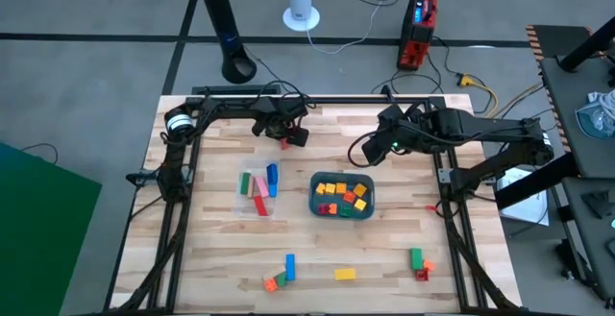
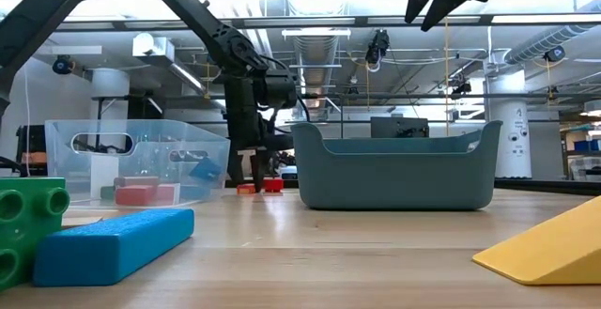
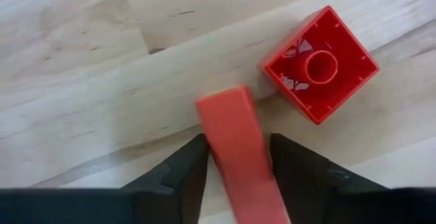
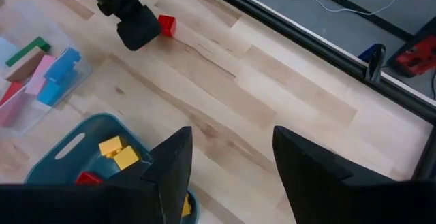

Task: Sort blocks by size
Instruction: Put the orange rectangular block into the transparent bin

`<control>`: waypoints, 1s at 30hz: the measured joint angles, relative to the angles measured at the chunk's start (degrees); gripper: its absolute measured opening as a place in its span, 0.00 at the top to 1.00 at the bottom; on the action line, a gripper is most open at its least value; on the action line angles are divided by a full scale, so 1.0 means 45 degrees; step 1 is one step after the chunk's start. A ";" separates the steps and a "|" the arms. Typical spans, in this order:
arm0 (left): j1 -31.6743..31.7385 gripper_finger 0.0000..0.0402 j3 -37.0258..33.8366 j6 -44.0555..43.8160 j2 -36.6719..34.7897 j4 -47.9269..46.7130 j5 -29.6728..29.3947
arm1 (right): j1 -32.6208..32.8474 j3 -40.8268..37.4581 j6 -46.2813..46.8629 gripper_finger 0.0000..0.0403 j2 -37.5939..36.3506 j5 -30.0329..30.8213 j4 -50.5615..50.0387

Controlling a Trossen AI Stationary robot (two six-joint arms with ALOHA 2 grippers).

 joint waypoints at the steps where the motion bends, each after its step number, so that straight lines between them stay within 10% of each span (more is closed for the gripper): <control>1: -0.0002 0.66 0.0000 0.0000 0.0002 -0.0012 -0.0026 | 0.0000 0.0000 0.0000 0.51 0.0000 0.0005 0.0000; 21: 0.0109 0.76 0.0123 0.0335 -0.2086 -0.0417 -0.0254 | 0.0000 -0.0005 -0.0709 0.54 0.0006 0.0126 0.0006; 30: -0.0920 0.76 0.2468 0.0665 -0.3528 -0.5691 -0.0514 | 0.0003 -0.0005 -0.0803 0.55 0.0015 0.0034 0.0003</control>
